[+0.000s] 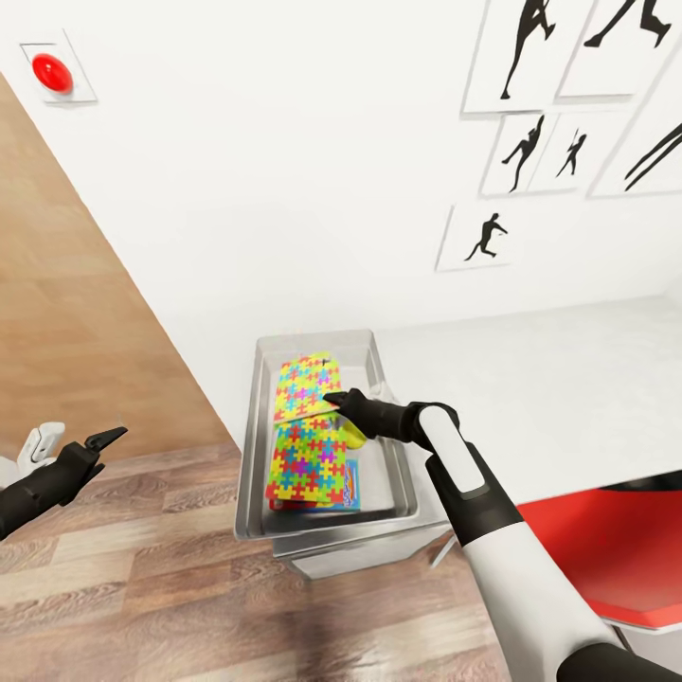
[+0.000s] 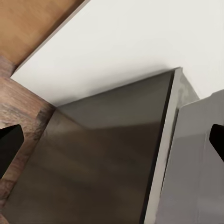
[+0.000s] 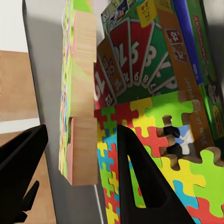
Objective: Put all the toys in the child's room - the three board games (two on the bed and one on the table), the two jigsaw puzzles on the table, and the tennis ball on the table - inside the toy box on the table in the child's room.
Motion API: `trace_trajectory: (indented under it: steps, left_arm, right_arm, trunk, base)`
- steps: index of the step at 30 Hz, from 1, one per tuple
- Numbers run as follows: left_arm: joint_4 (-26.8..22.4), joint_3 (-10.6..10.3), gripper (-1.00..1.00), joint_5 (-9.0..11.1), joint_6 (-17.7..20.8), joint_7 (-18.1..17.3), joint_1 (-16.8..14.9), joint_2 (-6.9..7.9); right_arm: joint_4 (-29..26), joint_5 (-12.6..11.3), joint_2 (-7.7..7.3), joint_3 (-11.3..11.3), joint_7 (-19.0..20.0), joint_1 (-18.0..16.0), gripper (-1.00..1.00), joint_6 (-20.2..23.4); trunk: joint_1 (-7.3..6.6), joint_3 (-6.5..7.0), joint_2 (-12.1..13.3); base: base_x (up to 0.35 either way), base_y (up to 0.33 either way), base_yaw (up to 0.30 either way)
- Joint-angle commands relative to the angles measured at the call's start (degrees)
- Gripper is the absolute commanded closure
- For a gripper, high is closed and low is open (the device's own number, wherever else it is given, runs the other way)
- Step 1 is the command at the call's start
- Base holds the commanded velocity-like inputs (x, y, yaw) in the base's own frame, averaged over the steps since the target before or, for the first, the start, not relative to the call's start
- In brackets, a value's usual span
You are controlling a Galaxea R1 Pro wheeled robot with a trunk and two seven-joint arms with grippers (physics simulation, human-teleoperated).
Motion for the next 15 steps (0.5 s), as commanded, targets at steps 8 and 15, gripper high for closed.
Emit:
trace_trajectory:
  steps: [8,15]
  left_arm:
    - [0.0,0.1,-1.0,0.6,0.3,0.5,0.0,0.0]
    - [0.0,0.1,-1.0,0.6,0.3,0.5,0.0,0.0]
  right_arm:
    - [1.4,0.2,-0.11,-0.1,-0.6,0.1,1.0,-1.1]
    - [1.3,0.2,-0.19,-0.1,-0.6,0.1,-1.0,-1.5]
  trunk:
    - [0.05,-0.22,-0.1]
    - [0.05,-0.24,-0.1]
  base:
    - [0.0,0.0,0.0]
    - [0.0,0.0,0.0]
